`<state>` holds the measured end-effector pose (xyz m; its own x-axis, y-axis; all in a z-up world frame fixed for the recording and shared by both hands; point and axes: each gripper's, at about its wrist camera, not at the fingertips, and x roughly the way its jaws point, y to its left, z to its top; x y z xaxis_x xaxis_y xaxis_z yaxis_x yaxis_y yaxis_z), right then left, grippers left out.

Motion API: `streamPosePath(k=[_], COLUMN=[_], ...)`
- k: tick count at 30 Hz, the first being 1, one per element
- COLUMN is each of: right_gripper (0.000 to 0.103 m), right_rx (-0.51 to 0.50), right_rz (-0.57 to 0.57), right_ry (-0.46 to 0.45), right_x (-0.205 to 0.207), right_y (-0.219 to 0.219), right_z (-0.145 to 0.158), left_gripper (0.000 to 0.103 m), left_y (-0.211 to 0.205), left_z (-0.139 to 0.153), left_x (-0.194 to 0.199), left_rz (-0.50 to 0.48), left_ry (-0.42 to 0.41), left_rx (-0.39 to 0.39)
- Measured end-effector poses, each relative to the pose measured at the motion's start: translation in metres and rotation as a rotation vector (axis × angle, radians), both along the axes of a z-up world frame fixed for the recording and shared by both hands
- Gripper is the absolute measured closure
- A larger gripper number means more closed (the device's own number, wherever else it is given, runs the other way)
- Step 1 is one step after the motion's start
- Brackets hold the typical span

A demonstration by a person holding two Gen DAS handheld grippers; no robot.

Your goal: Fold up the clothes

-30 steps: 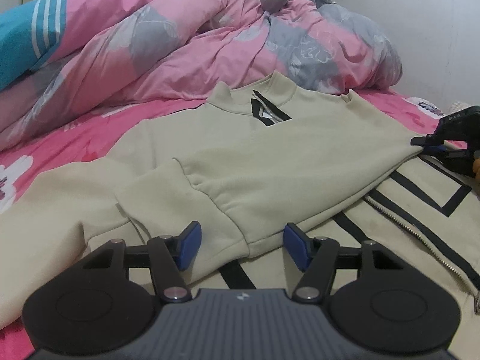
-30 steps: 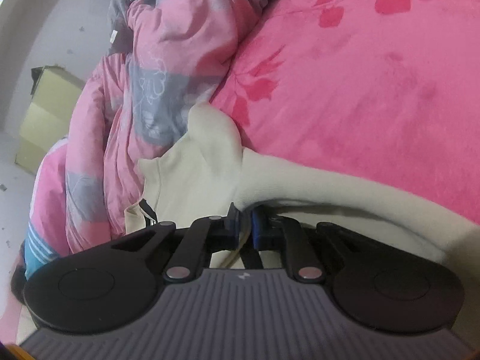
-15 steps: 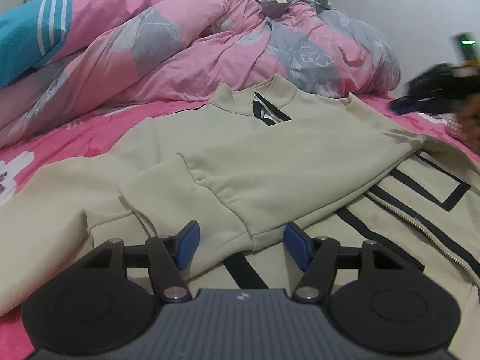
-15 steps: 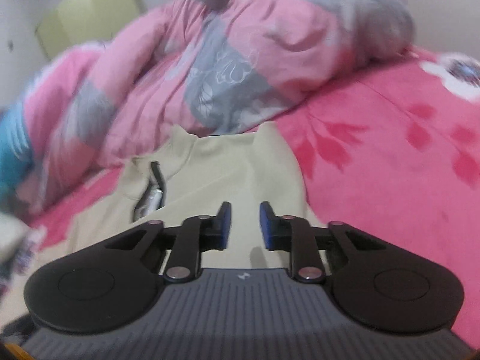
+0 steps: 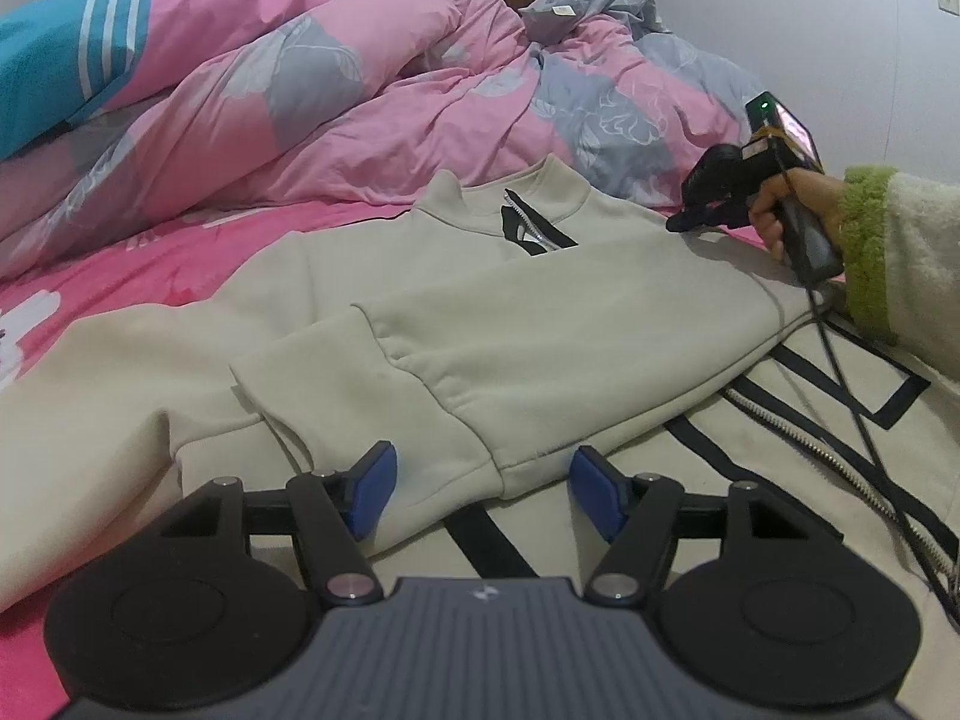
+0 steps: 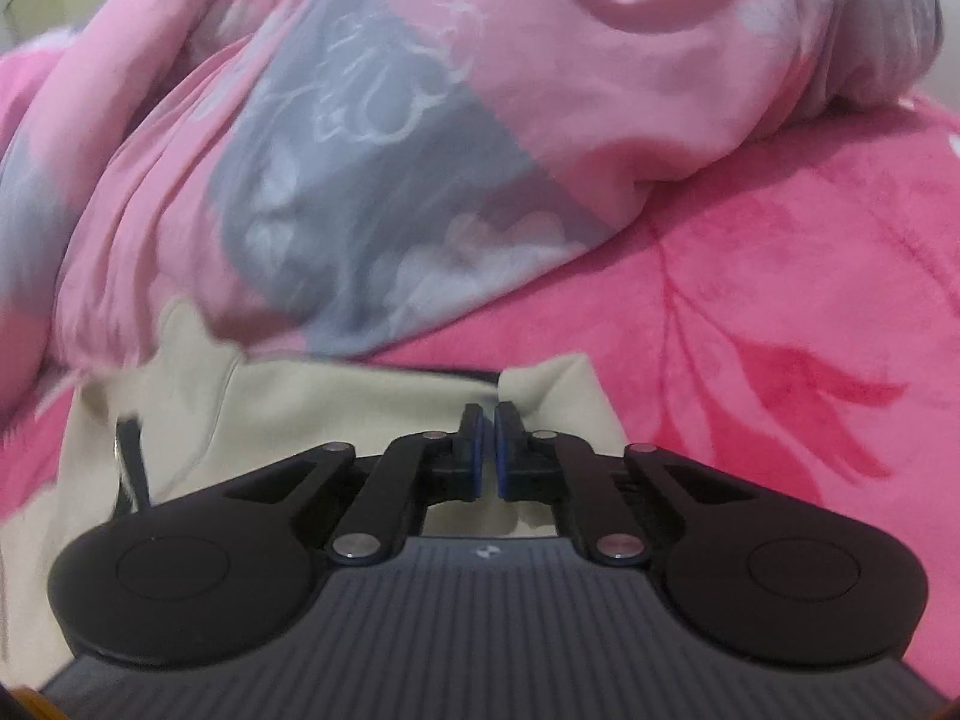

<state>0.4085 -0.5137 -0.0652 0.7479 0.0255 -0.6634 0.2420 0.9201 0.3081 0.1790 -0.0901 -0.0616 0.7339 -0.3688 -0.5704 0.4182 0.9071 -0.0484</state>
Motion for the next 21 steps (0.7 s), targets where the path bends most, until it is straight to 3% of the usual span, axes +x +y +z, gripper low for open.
streamPosePath(k=[3,5,7,9,11,14,16,17,18,21], right_gripper=[0.098,0.097,0.097,0.097,0.097,0.097,0.098,0.102,0.102,0.102], right_rx=[0.064,0.084,0.089,0.031,-0.110,-0.245,-0.275,-0.296,-0.281,-0.131], right_rz=[-0.035,-0.009,0.057,0.162,0.282,0.343,0.299,0.264,0.246,0.141], right_ry=[-0.056,-0.119,-0.120,-0.097,-0.040,0.056,0.140,0.203,0.207,0.127], right_x=[-0.012,-0.035,-0.063,-0.092,-0.116,-0.134,-0.132,-0.126,-0.126,-0.137], right_y=[-0.008,-0.007,0.001,0.017,0.041,0.056,0.045,0.036,0.024,0.001], right_z=[0.017,0.043,0.071,0.097,0.112,0.094,0.058,0.036,0.016,0.027], left_gripper=[0.037,0.036,0.036,0.036,0.036,0.036,0.036,0.036,0.036,0.036], left_y=[0.001,0.002,0.003,0.004,0.004,0.004,0.004,0.004,0.004,0.005], left_z=[0.000,0.000,0.000,0.001,0.001,0.001,0.000,0.000,0.000,0.001], left_x=[0.000,0.000,0.001,0.001,0.002,0.002,0.002,0.002,0.002,0.004], left_rz=[-0.001,-0.001,-0.001,-0.002,-0.002,-0.001,-0.002,-0.002,-0.002,-0.004], left_ry=[0.001,0.003,0.005,0.007,0.008,0.007,0.007,0.007,0.008,0.009], left_rx=[-0.005,-0.011,-0.017,-0.025,-0.028,-0.028,-0.030,-0.029,-0.029,-0.034])
